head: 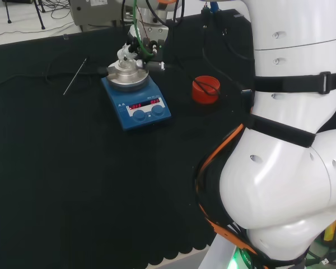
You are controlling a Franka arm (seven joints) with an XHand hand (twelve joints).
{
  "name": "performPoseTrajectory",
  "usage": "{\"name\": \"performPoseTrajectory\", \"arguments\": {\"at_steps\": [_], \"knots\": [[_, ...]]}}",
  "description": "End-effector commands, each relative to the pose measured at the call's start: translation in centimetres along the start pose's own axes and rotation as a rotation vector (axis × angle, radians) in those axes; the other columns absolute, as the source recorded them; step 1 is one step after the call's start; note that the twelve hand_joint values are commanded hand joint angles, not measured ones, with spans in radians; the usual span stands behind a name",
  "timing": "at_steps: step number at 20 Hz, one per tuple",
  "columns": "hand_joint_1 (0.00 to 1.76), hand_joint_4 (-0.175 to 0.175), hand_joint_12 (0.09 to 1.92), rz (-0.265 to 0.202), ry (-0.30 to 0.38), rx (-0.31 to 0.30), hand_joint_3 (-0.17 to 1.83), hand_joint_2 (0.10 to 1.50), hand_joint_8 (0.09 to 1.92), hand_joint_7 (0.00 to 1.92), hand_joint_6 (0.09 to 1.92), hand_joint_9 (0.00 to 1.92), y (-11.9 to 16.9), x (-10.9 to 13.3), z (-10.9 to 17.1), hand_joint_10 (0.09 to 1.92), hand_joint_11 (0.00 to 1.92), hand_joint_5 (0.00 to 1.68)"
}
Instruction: Place the round-bottom flask on the heater.
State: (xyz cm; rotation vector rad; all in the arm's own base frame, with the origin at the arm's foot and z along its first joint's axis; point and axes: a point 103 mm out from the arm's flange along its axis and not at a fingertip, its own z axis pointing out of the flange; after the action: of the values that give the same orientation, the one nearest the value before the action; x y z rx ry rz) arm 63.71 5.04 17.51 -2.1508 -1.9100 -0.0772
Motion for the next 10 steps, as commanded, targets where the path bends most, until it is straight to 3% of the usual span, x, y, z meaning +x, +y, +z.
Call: {"name": "performPoseTrajectory", "arguments": {"at_steps": [1,5,10], "knots": [[0.72,-0.013,1.30,-0.009,-0.002,0.010,-0.17,1.04,0.58,0.46,0.73,0.62,-0.18,0.10,-0.27,0.57,0.31,0.62],[0.69,-0.017,1.31,-0.014,-0.003,0.013,-0.17,1.01,0.59,0.42,0.63,0.58,-0.40,0.20,-0.43,0.59,0.29,0.48],[0.67,-0.016,1.32,-0.015,0.001,0.002,-0.17,0.98,0.61,0.38,0.53,0.56,-1.05,-0.07,-1.12,0.62,0.27,0.42]]}}
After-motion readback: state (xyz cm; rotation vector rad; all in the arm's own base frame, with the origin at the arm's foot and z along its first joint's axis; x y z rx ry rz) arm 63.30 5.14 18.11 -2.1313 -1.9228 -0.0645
